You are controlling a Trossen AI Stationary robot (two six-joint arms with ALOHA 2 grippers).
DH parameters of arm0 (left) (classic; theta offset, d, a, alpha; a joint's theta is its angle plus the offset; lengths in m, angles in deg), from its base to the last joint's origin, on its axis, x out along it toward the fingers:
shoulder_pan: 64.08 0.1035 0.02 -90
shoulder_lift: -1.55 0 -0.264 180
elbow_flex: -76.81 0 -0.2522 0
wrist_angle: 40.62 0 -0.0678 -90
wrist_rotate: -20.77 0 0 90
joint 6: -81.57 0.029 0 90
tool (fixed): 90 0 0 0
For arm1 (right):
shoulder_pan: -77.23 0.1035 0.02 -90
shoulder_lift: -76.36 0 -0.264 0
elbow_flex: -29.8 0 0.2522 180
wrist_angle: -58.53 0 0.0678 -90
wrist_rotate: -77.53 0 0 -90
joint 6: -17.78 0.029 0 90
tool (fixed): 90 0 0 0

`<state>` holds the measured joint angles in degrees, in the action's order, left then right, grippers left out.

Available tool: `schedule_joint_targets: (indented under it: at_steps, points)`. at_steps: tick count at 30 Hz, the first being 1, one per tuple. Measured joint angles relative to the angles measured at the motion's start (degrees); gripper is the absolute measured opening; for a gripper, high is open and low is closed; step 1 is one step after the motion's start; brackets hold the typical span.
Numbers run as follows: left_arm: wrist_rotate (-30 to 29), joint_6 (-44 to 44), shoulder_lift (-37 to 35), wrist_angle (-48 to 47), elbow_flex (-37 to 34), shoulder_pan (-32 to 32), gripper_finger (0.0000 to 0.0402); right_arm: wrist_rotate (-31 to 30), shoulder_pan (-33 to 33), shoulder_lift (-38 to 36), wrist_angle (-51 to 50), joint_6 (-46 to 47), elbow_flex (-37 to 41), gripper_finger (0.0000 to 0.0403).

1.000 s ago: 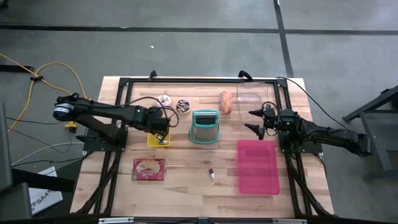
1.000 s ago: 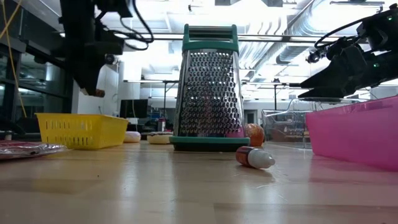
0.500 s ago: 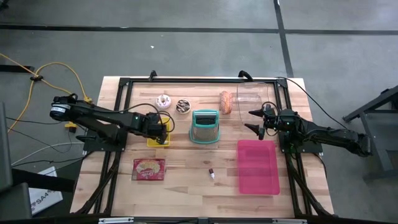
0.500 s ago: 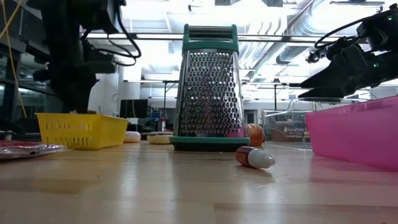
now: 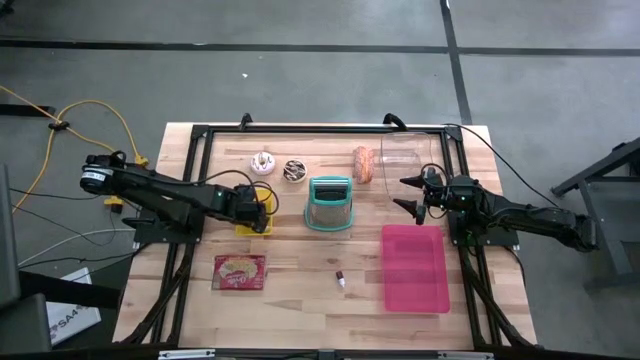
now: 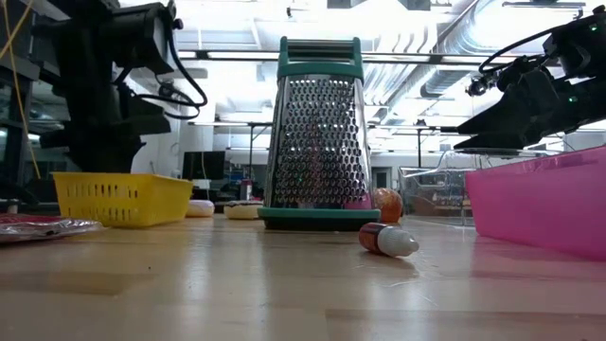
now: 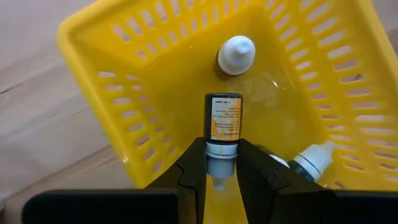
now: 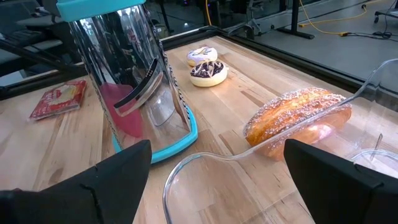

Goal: Pick & Place Food Item
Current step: Put the yellow food coloring bottle into the yellow bin, then put the orange food coloring bottle into the yellow bin

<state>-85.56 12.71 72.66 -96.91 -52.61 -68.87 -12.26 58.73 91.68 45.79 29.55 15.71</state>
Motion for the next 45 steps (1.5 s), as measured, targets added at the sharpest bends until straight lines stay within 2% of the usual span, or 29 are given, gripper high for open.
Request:
schedule_joint_targets:
  at_steps: [8,19,36,45]
  points:
    - [0.11,0.80,0.02,0.44,0.00,0.00,0.0062,-0.01,0.00,0.01,0.01,0.00,-0.01,0.0357]
    - [0.11,1.14,0.02,0.64,0.00,0.00,0.0105,-0.01,0.00,0.01,0.01,0.00,0.00,0.0357]
    - [-0.08,2.26,-0.07,1.10,0.00,0.01,0.0109,-0.02,0.00,0.00,0.01,0.00,0.01,0.0357]
    - [-0.35,8.85,-7.33,1.85,0.02,3.32,0.0109,-0.02,0.00,0.01,0.01,0.00,-0.01,0.0357]
